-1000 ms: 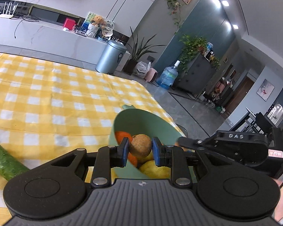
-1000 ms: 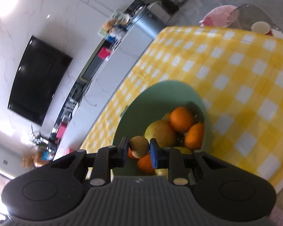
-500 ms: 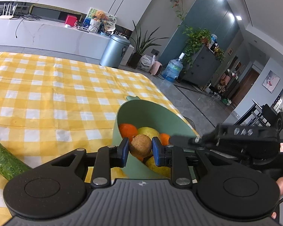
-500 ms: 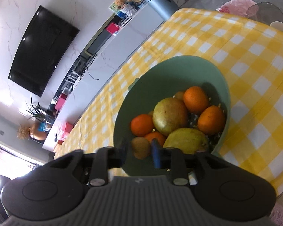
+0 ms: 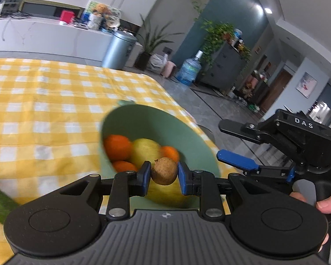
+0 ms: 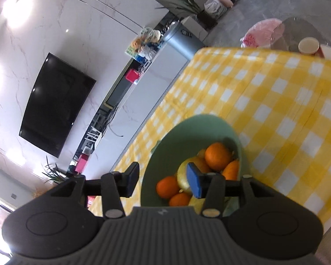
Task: Organize fruits
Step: 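Carry both longans over the green colander and open both tools to drop them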
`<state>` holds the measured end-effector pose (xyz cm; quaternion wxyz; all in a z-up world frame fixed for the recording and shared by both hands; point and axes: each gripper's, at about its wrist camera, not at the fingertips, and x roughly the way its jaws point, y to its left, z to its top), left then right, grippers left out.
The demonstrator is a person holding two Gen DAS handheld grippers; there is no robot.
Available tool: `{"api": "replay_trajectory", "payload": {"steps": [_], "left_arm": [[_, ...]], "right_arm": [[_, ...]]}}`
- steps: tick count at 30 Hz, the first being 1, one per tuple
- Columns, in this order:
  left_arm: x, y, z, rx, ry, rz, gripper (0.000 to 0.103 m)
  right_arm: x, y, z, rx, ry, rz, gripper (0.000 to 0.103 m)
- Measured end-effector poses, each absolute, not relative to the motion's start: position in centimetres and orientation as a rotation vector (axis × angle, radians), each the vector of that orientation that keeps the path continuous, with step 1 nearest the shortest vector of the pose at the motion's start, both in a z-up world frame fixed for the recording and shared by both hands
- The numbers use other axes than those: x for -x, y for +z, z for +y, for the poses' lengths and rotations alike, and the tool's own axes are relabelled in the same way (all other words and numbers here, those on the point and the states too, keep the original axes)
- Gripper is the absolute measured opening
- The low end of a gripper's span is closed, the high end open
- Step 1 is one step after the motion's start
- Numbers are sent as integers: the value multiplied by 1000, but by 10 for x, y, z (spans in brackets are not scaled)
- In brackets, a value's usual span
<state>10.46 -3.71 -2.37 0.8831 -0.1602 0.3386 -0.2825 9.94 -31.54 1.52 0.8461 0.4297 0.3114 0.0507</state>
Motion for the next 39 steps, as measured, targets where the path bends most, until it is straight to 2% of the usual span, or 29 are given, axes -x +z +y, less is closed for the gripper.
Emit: {"api": "replay_trajectory", "payload": {"steps": [3, 17, 19, 20, 21, 31, 39], "left_arm": [[-107, -26, -57, 316, -635, 701, 29], [-130, -38, -100, 237, -544, 693, 30], [-131, -40, -100, 242, -525, 694, 39], [-131, -39, -98, 253, -516, 697, 52], [-132, -39, -96, 269, -516, 698, 58], [-126, -27, -73, 315, -493, 722, 61], [-105, 4, -52, 270, -419, 767, 63]], "right_arm": [[-95, 19, -323, -881, 62, 630, 52], [-96, 5, -336, -919, 68, 662, 53], [-97, 4, -336, -924, 64, 665, 53], [-96, 4, -337, -926, 61, 667, 53], [-96, 3, -337, -926, 57, 669, 53], [-96, 6, -332, -899, 49, 689, 53], [-99, 10, -323, -867, 33, 722, 53]]}}
